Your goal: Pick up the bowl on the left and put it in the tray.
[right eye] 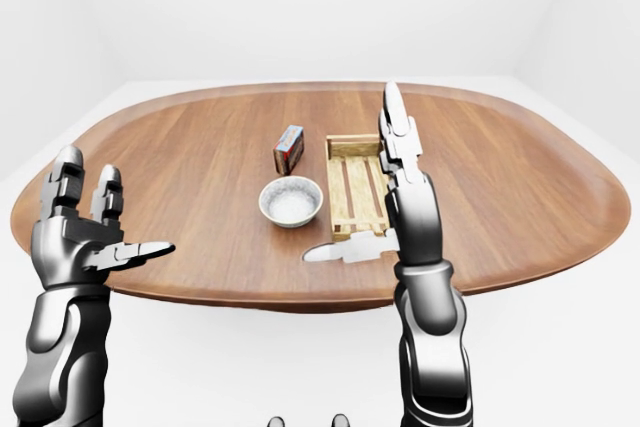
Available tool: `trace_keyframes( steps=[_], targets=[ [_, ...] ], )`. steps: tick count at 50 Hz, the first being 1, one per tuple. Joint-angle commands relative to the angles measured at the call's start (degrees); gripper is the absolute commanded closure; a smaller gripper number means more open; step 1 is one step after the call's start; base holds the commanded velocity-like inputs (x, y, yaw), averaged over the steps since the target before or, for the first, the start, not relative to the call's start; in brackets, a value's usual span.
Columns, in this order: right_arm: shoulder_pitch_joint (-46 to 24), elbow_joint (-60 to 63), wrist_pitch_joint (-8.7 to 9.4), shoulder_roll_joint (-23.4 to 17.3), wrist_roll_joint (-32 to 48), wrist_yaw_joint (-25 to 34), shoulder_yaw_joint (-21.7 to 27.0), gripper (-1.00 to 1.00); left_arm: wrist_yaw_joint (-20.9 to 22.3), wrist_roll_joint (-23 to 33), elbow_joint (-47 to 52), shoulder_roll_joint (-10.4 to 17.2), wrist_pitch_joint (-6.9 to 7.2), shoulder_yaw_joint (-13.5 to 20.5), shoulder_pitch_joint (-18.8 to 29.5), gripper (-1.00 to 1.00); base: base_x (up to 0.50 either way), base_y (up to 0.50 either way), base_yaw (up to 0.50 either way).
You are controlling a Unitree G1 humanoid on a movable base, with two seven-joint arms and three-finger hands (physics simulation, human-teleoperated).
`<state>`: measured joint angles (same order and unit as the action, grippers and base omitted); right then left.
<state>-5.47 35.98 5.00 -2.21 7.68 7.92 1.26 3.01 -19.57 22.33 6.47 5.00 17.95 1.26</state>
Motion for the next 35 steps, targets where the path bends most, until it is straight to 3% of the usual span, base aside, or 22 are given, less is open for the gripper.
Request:
trace_keyframes(
  steps=[1, 35],
  targets=[
    [0.9, 0.6, 0.00, -0.1, -1.2, 0.4, 0.6, -1.00, 0.0, 0.0, 0.4, 0.0, 0.00, -0.2, -0.2, -1.00, 0.50, 0.09, 0.00],
    [2.2, 2.0, 0.00, -1.4, 0.1, 2.3, 2.4, -1.00, 0.0, -0.2, -0.1, 0.1, 0.00, 0.0, 0.0, -1.00, 0.50, 0.09, 0.00]
  ],
)
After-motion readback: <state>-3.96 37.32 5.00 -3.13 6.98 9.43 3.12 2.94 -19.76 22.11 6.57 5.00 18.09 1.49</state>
